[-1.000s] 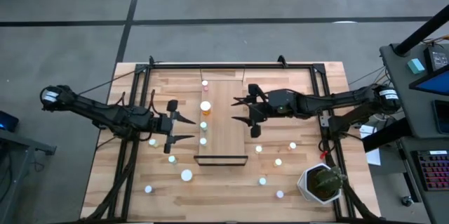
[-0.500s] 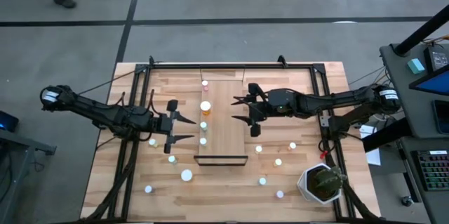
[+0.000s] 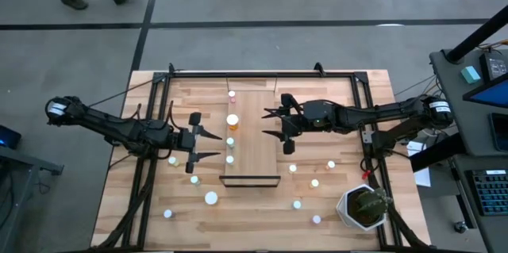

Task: Pick and place medicine bottles onto shelf by color
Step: Put the yellow pill bottle on the shelf

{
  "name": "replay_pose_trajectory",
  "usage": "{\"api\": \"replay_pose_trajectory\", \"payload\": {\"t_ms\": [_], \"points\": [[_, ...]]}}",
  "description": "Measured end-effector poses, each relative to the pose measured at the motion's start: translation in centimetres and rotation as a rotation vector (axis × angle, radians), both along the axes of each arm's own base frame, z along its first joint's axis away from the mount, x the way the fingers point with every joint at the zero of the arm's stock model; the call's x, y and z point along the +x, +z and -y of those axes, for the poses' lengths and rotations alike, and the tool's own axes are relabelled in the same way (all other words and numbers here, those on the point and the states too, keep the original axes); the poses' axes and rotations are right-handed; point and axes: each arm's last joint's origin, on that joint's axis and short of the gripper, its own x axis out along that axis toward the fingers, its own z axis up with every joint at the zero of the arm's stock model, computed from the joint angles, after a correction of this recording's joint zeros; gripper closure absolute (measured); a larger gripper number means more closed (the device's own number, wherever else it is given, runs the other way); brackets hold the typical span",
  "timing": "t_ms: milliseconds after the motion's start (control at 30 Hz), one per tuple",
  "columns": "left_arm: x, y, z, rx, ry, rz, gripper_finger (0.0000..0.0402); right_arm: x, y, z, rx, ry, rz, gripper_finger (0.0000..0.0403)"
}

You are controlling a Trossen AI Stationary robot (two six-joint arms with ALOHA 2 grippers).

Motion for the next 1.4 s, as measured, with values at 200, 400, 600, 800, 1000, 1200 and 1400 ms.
{"api": "replay_pose_trajectory", "payload": {"t_ms": [200,400,600,800,1000,1200,1400], "points": [[0.0,0.0,0.0,-0.025,0.004,-0.004,0.0207,0.0,0.1,0.0,0.0,0.0,0.006,0.0209],[-0.1,1.0,0.0,-0.041,0.003,0.046,0.0207,0.2,1.4,-0.3,0.067,-0.007,0.049,0.0209],[-0.1,1.3,0.0,-0.035,0.002,0.059,0.0207,-0.5,4.8,-1.7,0.311,-0.061,-0.215,0.0209],[-0.1,0.9,0.0,-0.018,0.0,0.045,0.0207,-2.8,5.5,-3.5,0.515,-0.208,-0.604,0.0209],[-0.1,0.9,0.0,0.012,-0.003,0.046,0.0207,-3.4,3.6,-5.1,0.456,-0.2,-0.678,0.0209],[-0.1,0.9,0.0,-0.04,0.002,0.048,0.0207,-3.5,1.6,-5.1,0.396,-0.2,-0.713,0.0209],[0.0,0.9,0.0,-0.039,0.003,0.048,0.0207,-3.8,0.4,-5.7,0.363,-0.172,-0.74,0.0209]]}}
